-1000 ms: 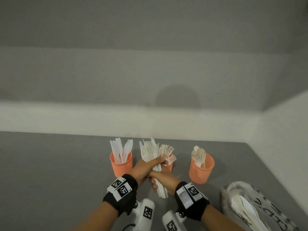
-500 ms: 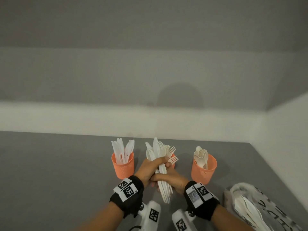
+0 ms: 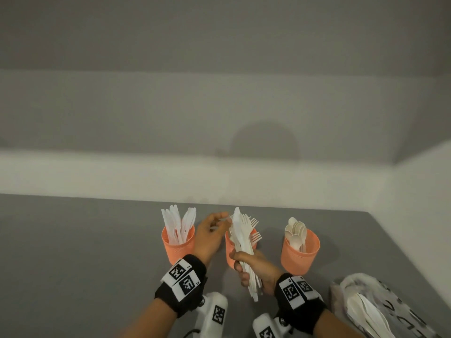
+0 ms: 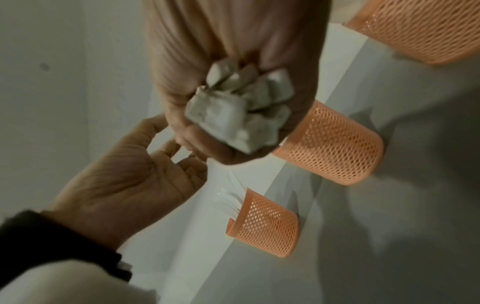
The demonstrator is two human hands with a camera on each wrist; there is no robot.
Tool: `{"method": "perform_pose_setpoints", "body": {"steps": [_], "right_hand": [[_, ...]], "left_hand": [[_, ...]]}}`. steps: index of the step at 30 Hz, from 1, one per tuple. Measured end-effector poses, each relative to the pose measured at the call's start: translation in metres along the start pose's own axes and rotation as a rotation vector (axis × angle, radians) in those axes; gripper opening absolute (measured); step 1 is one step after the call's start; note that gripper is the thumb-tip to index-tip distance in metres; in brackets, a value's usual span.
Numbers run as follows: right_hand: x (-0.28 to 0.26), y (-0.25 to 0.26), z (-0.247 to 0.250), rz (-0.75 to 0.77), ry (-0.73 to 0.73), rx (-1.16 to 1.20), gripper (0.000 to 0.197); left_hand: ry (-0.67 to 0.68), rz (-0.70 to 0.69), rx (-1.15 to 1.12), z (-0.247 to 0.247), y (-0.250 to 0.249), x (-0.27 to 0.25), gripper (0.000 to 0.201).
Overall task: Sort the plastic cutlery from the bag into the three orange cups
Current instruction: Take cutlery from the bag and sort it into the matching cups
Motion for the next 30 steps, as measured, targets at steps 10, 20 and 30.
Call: {"method": "perform_pose_setpoints", "body": {"steps": [10,20,30], "right_hand": [[0.004,0.001,0.002,0.036,0.03,0.016,0.025],[0.013,0.001,0.003,0.157,-0.055,0.035,0.032],[0.011,-0.004,0.016,0.033,-0.007,0.084,0.028]], "left_hand": [[-0.05,0.079,0.036,0.002,0.001,0.018,0.005],[-0.058,0.018,0.03,-0.017,0.007,0.005,0.02],[-0.093,0.029,-0.096,0.007,-0.008,0.014,0.022]]}}
Point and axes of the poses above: each hand's wrist, its own x-axis towards the middle knuckle, its own z-axis out of the back of the hand, y = z × x, the point moved 3 cm from there along x, towards the middle knuckle, and after that the axes turned 10 degrees about z, right-handed, at the moved point
